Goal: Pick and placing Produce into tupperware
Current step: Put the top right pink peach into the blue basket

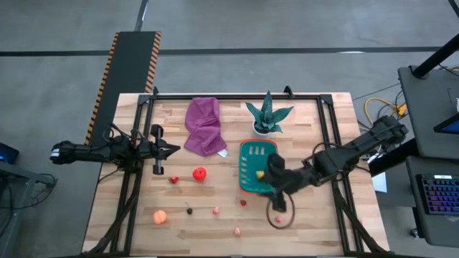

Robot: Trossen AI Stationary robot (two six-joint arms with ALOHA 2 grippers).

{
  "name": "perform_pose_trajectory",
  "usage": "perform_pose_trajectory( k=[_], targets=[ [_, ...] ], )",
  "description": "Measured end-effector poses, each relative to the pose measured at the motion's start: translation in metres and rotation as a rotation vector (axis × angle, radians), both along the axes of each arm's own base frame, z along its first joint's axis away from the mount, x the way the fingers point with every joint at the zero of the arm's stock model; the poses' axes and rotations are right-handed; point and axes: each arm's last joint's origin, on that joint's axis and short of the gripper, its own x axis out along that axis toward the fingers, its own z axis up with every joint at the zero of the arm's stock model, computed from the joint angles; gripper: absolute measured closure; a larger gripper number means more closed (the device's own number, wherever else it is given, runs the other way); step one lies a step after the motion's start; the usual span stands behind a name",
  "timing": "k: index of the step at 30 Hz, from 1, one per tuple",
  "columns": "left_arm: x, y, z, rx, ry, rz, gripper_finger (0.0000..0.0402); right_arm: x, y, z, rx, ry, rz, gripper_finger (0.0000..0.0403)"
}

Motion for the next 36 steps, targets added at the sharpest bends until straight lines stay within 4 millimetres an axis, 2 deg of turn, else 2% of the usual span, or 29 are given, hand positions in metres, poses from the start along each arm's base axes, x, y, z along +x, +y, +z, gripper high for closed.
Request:
perform_pose_trajectory(
  k=[5,12,19,24,36],
  targets=[
    [0.0,0.0,0.0,0.0,0.0,0.0,0.0402,-0.014,0.025,0.003,0.073,0.023,0.113,0.0163],
    [0.0,0.0,0.0,0.0,0.0,0.0,0.0402,-0.028,0.045,0.0,0.147,0.066,0.109,0.0169],
    [0.001,0.0,-0.001,0.0,0.007,0.0,0.0402,-0.04,0.06,-0.015,0.183,0.191,0.044,0.017],
    [0.001,0.0,-0.001,0.0,0.009,0.0,0.0402,-0.041,0.073,-0.035,0.169,0.286,-0.004,0.017],
    [0.001,0.0,-0.001,0.0,0.011,0.001,0.0402,-0.03,0.1,-0.093,0.076,0.44,-0.068,0.0173]
  ],
)
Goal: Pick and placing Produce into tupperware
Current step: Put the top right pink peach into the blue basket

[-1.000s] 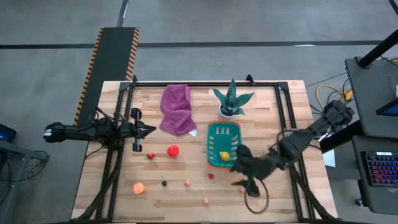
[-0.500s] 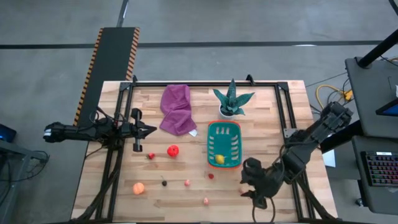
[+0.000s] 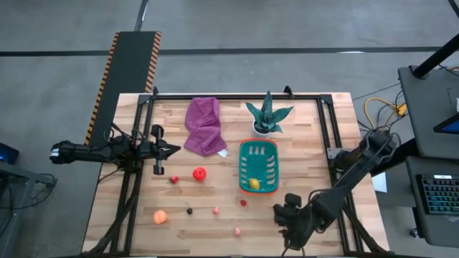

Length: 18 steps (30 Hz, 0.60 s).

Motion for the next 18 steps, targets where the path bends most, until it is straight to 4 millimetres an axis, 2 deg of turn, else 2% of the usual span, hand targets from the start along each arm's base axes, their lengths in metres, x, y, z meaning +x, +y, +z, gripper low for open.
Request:
perform_pose_trajectory(
  k=[10,18],
  targets=[
    [0.0,0.0,0.0,0.0,0.0,0.0,0.0402,0.008,0.008,-0.039,-0.092,0.086,-0.002,0.0175],
    [0.0,0.0,0.0,0.0,0.003,-0.001,0.0402,0.01,0.009,-0.056,-0.153,0.111,-0.009,0.0177]
  ],
)
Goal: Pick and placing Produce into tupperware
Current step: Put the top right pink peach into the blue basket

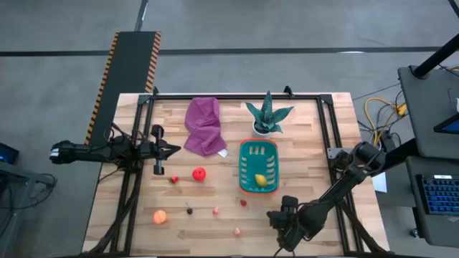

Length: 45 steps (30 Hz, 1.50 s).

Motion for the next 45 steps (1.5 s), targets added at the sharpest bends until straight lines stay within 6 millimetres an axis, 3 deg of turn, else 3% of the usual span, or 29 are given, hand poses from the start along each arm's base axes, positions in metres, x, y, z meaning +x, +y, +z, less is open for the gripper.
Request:
perform_pose_trajectory(
  k=[10,24,33,45],
  targets=[
    [0.0,0.0,0.0,0.0,0.003,0.0,0.0402,0.001,-0.002,0.0,-0.049,-0.049,-0.022,0.0177],
    [0.001,0.0,-0.002,0.001,0.018,0.001,0.0402,-0.008,-0.01,-0.016,-0.084,-0.013,-0.035,0.0177],
    [0.002,0.0,-0.002,0.001,0.022,0.0,0.0402,-0.01,-0.012,-0.028,-0.038,-0.051,-0.088,0.0177],
    [0.002,0.0,-0.003,0.001,0.03,0.0,0.0402,-0.013,-0.01,-0.029,-0.024,-0.035,-0.091,0.0177]
  ],
)
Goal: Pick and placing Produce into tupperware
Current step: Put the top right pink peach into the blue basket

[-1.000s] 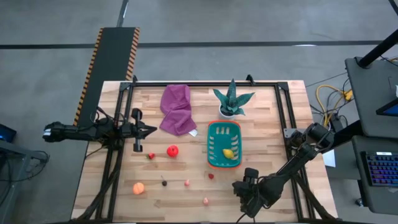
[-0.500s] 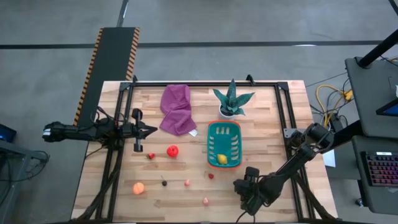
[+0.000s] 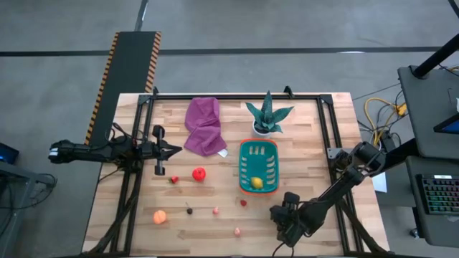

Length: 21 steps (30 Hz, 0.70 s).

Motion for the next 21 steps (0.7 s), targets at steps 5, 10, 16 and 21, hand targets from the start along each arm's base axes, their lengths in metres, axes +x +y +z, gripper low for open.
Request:
perform_pose_trajectory(
  k=[5,10,16,21],
  targets=[
    [0.0,0.0,0.0,0.0,0.0,0.0,0.0402,-0.0027,0.0023,0.0,0.003,0.003,0.004,0.0197],
    [0.0,0.0,0.0,0.0,0.0,0.0,0.0402,-0.0029,0.0025,0.0,0.006,0.005,0.005,0.0236],
    [0.0,0.0,0.0,0.0,0.0,0.0,0.0402,-0.003,0.0025,0.0,0.007,0.006,0.006,0.0283],
    [0.0,0.0,0.0,0.0,0.0,0.0,0.0402,-0.003,0.0025,0.0001,0.007,0.006,0.006,0.0305]
  ],
)
